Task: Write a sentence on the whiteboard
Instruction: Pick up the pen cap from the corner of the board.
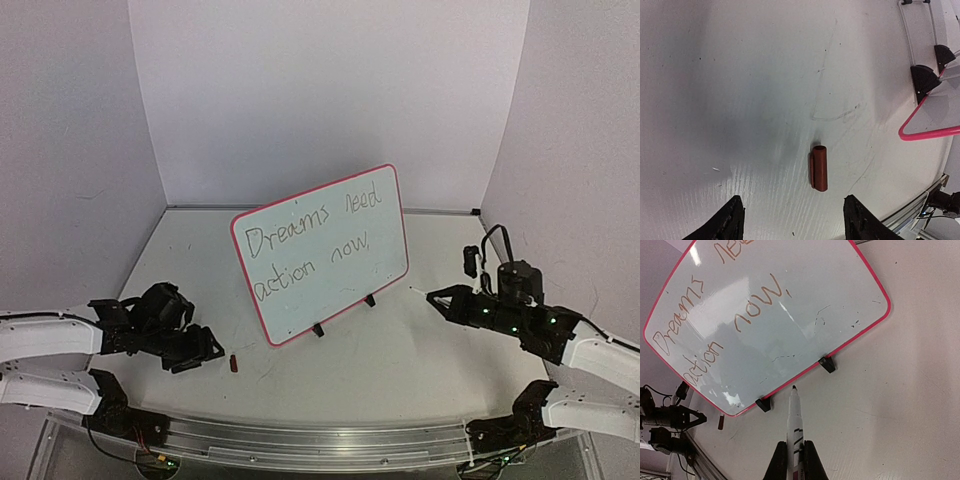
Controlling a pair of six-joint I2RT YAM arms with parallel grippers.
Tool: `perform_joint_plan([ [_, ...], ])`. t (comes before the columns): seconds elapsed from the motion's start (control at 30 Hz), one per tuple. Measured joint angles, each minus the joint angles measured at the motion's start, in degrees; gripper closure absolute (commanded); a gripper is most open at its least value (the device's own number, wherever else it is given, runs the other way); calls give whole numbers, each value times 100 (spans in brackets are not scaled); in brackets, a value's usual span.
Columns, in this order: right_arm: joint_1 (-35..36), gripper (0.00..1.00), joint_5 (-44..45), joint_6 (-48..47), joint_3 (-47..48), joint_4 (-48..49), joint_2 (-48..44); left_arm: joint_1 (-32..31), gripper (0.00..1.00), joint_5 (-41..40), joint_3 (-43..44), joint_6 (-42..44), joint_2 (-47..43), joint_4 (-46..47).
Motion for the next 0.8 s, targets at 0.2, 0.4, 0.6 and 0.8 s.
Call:
perform_joint_plan([
  [0.2, 41, 100, 6, 170, -78, 13, 46, -703, 37, -418, 686, -199, 711, -381],
  [0.4, 55, 100, 31, 237, -181, 17, 44, -1058, 47, -628, 1008, -371, 1371, -361],
  [0.6, 55, 100, 71, 292, -326, 14, 35, -1229, 57, -729, 1128, -428, 1901, -346],
  [0.8, 55, 100, 88, 322, -390, 96, 52, -1287, 63, -765, 1237, -448, 2159, -311],
])
